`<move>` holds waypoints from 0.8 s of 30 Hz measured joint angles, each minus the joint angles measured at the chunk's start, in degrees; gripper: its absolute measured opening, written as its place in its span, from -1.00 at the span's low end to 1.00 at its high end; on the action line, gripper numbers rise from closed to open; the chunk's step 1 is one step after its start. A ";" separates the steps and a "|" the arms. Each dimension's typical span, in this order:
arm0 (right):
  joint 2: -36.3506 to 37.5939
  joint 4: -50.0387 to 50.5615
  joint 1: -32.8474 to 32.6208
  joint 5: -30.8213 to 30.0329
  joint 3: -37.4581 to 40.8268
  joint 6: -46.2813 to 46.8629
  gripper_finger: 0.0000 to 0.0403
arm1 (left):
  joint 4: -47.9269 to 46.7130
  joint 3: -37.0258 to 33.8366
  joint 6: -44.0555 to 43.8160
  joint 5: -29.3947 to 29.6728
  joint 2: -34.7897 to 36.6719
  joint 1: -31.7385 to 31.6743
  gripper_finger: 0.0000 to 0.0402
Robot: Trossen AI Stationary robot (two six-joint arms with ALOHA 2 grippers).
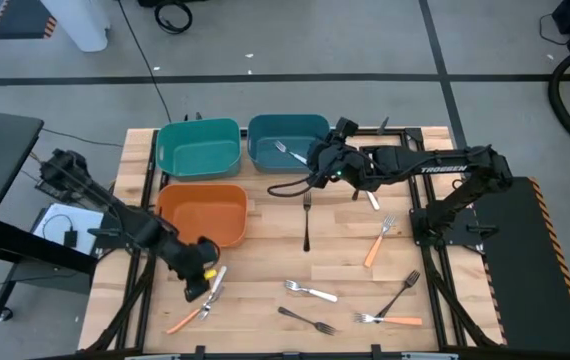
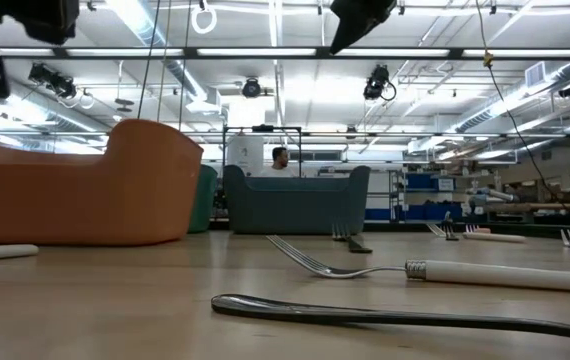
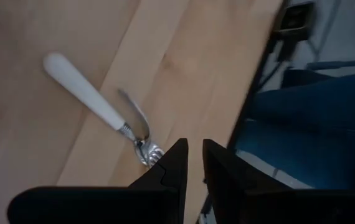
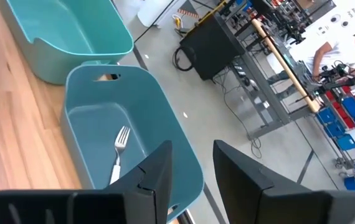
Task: Sort silverware by color (type)
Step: Put the orange fork into the orange bin
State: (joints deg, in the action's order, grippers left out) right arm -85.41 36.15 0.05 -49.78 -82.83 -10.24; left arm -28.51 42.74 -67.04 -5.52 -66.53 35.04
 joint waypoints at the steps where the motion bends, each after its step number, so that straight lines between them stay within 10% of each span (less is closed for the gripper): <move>1: 0.00 0.00 -0.17 0.15 0.00 0.00 -0.38 | 0.67 0.00 -0.58 0.34 -1.45 0.61 -0.72; 24: 0.00 1.19 -1.59 0.44 0.02 0.00 -0.38 | 9.61 0.05 -10.61 5.92 -19.88 2.50 -0.72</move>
State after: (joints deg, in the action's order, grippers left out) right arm -85.41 37.34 -1.54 -49.34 -82.81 -10.24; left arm -18.89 42.79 -77.64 0.40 -86.40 37.54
